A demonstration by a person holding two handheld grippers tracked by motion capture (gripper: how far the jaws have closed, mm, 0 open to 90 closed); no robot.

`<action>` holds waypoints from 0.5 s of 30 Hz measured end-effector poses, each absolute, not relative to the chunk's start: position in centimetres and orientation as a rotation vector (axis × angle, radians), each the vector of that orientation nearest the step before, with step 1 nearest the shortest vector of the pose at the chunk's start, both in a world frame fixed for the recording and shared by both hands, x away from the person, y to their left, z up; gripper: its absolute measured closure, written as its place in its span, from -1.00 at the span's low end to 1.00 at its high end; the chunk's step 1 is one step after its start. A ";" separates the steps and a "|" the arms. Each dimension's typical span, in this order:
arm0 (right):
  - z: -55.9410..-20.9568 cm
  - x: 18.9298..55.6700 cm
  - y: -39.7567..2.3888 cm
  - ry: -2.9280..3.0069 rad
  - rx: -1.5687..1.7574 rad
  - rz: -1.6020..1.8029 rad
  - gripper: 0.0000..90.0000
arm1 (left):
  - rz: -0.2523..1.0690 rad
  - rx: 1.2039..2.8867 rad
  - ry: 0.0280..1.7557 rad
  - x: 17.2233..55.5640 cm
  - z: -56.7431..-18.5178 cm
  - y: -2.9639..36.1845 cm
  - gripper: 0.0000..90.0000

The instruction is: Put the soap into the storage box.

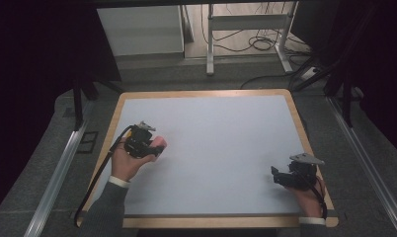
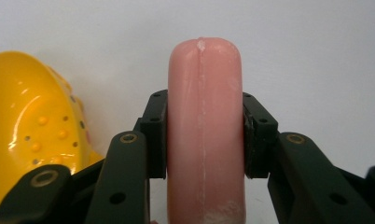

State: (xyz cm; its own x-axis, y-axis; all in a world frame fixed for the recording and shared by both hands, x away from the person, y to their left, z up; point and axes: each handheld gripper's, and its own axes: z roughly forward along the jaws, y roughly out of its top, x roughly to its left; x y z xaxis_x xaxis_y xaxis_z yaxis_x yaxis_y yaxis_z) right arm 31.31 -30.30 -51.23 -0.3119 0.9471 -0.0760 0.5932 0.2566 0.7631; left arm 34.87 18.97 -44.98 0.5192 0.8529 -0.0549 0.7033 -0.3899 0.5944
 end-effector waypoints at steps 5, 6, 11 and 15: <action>-51.2 31.3 -30.3 1.997 1.391 0.862 -0.84 | 0.353 2.183 1.272 34.8 -44.7 19.6 0.34; -51.1 31.3 -30.3 1.998 1.390 0.864 -0.83 | 0.356 2.182 1.275 34.9 -44.7 19.7 0.34; -51.0 31.2 -30.3 1.991 1.389 0.872 -0.83 | 0.362 2.171 1.286 34.9 -44.3 20.4 0.34; -51.0 31.2 -30.3 1.993 1.388 0.873 -0.83 | 0.364 2.169 1.293 35.0 -44.2 20.8 0.34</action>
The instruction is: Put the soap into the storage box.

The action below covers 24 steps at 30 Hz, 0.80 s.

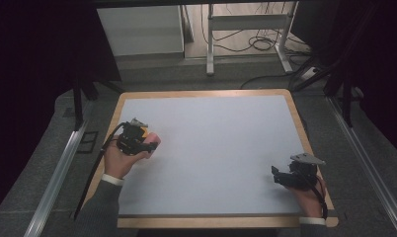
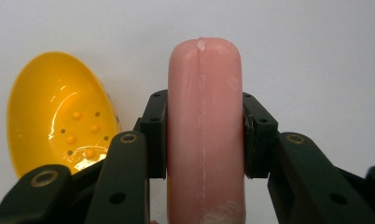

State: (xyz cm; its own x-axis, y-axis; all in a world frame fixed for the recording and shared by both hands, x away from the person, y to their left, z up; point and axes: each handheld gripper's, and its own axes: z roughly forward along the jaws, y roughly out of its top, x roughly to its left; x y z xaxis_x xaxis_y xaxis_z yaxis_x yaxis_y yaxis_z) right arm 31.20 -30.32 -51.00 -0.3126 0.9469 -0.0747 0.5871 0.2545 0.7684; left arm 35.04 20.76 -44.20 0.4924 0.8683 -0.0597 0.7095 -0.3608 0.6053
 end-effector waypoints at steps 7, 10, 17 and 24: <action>-51.0 31.2 -30.3 1.998 1.379 0.877 -0.83 | 0.383 2.148 1.305 35.3 -44.0 21.2 0.34; -51.0 31.2 -30.3 1.998 1.378 0.877 -0.83 | 0.380 2.150 1.300 35.4 -44.0 21.3 0.34; -50.9 31.2 -30.3 1.997 1.376 0.877 -0.83 | 0.387 2.149 1.317 35.9 -43.9 21.7 0.34; -50.9 31.2 -30.3 1.998 1.373 0.878 -0.83 | 0.398 2.139 1.343 36.4 -43.8 22.3 0.34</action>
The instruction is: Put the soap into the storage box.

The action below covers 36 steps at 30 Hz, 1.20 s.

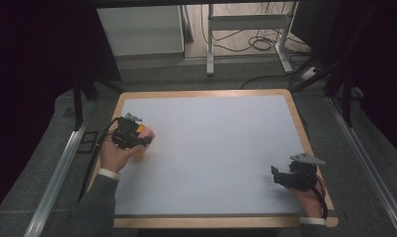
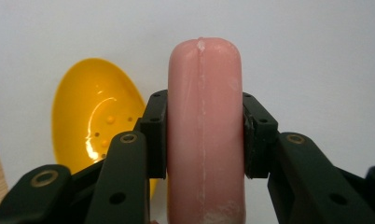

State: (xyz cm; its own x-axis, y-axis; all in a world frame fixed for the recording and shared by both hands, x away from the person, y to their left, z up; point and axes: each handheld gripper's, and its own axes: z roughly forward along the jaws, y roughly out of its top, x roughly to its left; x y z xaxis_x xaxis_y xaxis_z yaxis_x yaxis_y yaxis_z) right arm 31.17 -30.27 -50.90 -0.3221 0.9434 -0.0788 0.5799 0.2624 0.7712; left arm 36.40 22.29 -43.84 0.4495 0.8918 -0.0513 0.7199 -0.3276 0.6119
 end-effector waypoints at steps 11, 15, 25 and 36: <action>-50.6 31.0 -30.3 1.978 1.371 0.886 -0.83 | 0.422 2.133 1.386 37.3 -43.9 23.4 0.34; -50.7 31.1 -30.3 1.980 1.377 0.878 -0.83 | 0.426 2.139 1.400 37.6 -44.0 23.6 0.34; -50.8 31.1 -30.3 1.988 1.376 0.877 -0.83 | 0.433 2.138 1.429 38.0 -44.5 24.3 0.34; -50.9 31.1 -30.3 1.993 1.374 0.872 -0.83 | 0.427 2.117 1.463 38.6 -44.7 25.2 0.34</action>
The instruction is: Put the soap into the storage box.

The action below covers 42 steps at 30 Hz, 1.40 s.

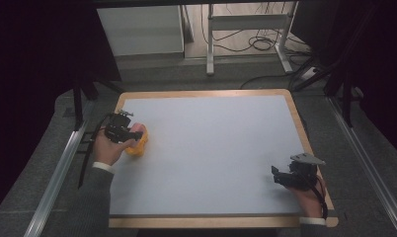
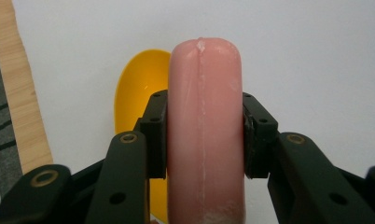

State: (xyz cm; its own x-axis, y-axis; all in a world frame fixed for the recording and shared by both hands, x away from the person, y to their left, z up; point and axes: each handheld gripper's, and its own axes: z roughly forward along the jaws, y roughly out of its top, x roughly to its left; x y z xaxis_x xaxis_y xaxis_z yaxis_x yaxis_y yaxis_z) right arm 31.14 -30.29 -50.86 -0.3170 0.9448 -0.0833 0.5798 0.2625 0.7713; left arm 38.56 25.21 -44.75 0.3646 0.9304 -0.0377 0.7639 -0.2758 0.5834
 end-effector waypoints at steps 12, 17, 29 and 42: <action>-50.9 31.2 -30.3 1.990 1.378 0.873 -0.83 | 0.407 2.120 1.515 39.5 -46.2 25.8 0.34; -50.9 31.1 -30.3 1.991 1.371 0.877 -0.83 | 0.396 2.123 1.530 39.7 -46.8 25.9 0.34; -51.0 31.2 -30.3 1.994 1.371 0.874 -0.83 | 0.371 2.148 1.546 40.2 -47.8 25.8 0.34; -51.0 31.2 -30.3 1.993 1.371 0.874 -0.83 | 0.461 2.027 1.404 37.8 -44.4 26.1 -0.37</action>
State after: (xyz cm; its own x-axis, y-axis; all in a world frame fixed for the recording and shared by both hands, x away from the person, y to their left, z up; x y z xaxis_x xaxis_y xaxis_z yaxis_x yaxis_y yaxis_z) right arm 31.17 -30.29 -50.96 -0.3189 0.9440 -0.0841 0.5778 0.2640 0.7723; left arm 37.84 26.14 -44.45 0.3730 0.9257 -0.0626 0.7084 -0.2406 0.6636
